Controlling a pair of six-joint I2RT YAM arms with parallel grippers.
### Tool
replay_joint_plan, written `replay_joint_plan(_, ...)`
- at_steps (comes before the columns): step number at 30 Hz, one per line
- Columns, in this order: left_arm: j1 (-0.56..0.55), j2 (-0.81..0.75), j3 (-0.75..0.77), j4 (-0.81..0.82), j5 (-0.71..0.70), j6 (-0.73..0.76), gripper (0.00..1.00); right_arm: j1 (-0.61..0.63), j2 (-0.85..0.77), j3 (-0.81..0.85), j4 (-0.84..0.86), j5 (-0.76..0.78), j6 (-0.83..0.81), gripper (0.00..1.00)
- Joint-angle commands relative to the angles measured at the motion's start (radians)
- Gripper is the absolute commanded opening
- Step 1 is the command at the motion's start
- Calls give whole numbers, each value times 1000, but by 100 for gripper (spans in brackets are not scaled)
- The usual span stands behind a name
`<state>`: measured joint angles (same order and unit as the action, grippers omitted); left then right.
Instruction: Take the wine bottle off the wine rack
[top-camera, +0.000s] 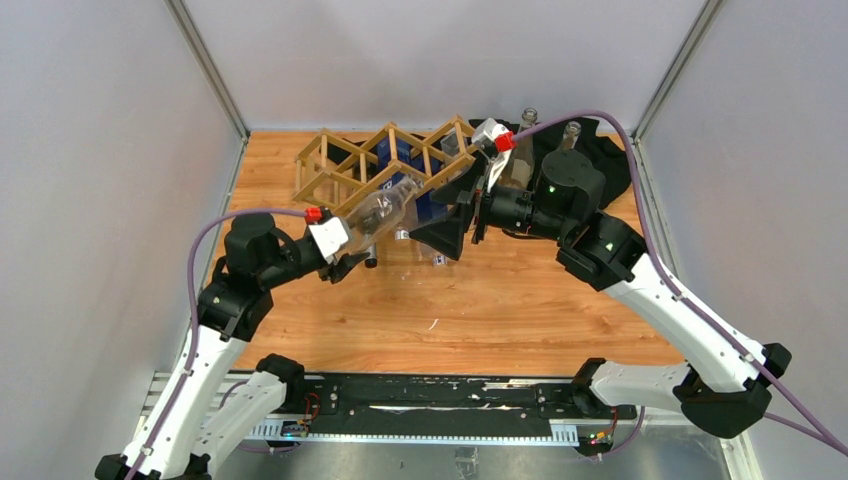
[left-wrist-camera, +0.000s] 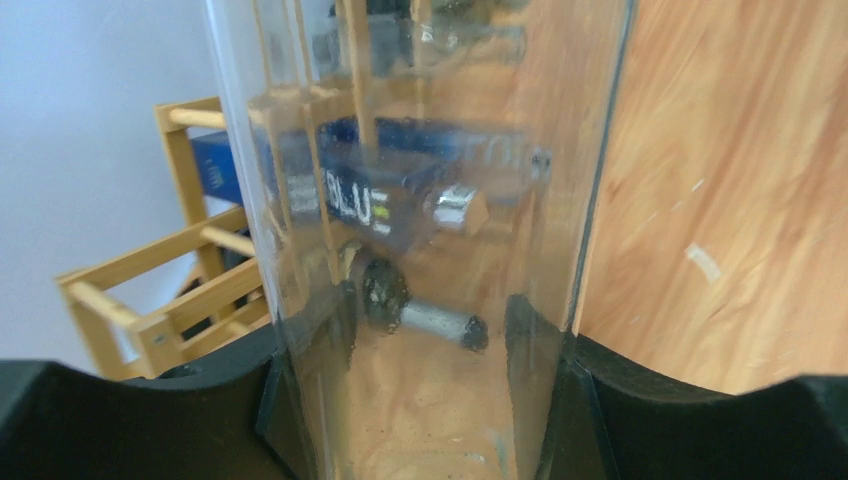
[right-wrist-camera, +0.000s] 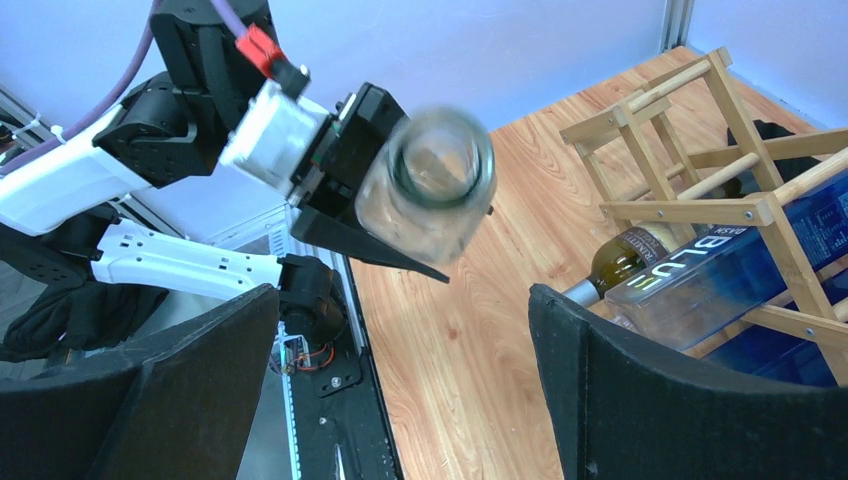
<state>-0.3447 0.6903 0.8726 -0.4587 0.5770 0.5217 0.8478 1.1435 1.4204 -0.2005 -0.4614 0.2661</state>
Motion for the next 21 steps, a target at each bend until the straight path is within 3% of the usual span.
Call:
replay_joint_plan(1,-7,22,82,120,152,-301,0,-13,4,-13,54,-10,-19,98)
replay_joint_plan(9,-7,77,127,104,333,-439,0,-11,58,-62,260,-119,48,99)
replay_joint_plan(19,-7,136,183,14,533,-468,0,-3,168,-63,473,-214,144,99)
replay_joint_plan(21,-7,139,191,7,534,-469,0,-1,175,-62,481,-233,146,88)
